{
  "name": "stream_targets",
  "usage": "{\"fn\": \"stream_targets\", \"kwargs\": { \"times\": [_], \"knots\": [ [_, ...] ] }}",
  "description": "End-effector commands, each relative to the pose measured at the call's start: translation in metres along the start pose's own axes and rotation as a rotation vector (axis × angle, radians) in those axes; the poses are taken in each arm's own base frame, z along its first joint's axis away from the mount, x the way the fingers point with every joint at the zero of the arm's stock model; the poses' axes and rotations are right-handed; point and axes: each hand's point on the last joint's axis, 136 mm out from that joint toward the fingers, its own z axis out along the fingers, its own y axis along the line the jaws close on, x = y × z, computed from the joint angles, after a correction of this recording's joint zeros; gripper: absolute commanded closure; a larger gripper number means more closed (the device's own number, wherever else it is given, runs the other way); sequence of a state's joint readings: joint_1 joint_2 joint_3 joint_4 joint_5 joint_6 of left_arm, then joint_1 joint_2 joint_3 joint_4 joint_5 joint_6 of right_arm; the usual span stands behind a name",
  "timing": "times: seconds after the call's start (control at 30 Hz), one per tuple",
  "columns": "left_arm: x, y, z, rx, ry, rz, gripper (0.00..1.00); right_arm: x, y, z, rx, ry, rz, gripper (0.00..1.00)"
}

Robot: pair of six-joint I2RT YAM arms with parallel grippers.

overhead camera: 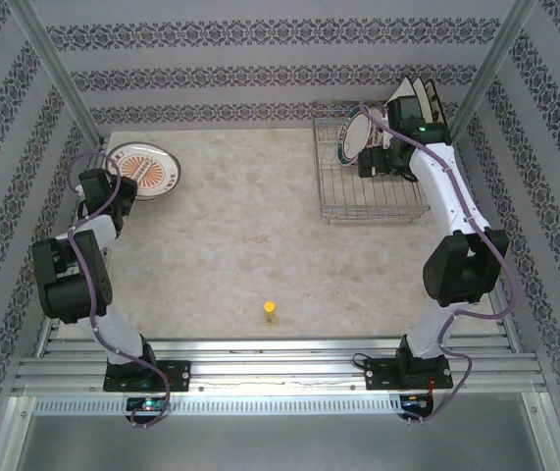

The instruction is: Unload the plates from the dish rack

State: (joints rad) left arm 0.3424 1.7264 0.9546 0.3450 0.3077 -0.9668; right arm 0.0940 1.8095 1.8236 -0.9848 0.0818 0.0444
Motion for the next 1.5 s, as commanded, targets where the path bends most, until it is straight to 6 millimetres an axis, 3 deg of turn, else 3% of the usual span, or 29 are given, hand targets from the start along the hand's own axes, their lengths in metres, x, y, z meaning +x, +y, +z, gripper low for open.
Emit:
{"fn": "stream_targets", "kwargs": {
  "times": [0.0, 0.27, 0.9, 1.07, 1.13, 1.27, 1.47],
  "knots": [
    [-0.026, -0.019, 0.004, 0.106, -0.095, -0.043, 1.0, 0.006, -0.002, -0.002, 0.006, 0.017, -0.022, 0.02],
    [-0.026, -0.005, 0.026, 0.088, -0.084, -0.082, 1.0, 0.001, 0.004, -0.005, -0.019, 0.005, -0.022, 0.02],
    [-0.017, 0.024, 0.054, 0.006, -0.046, -0.068, 0.99, -0.001, 0.013, 0.003, -0.014, 0.023, -0.054, 0.02],
    [-0.016, 0.026, 0.049, -0.077, -0.006, 0.034, 0.61, -0.003, 0.013, 0.001, -0.011, 0.014, -0.057, 0.02],
    [-0.018, 0.027, 0.044, -0.115, 0.002, 0.077, 0.52, -0.003, 0.013, 0.0, -0.009, 0.013, -0.058, 0.02],
    [-0.021, 0.024, 0.034, -0.163, 0.02, 0.159, 0.44, -0.004, 0.012, 0.001, -0.004, 0.015, -0.058, 0.02],
    [-0.023, 0.017, 0.023, -0.218, 0.059, 0.29, 0.41, -0.008, 0.016, -0.003, -0.012, 0.004, -0.063, 0.02]
  ]
}}
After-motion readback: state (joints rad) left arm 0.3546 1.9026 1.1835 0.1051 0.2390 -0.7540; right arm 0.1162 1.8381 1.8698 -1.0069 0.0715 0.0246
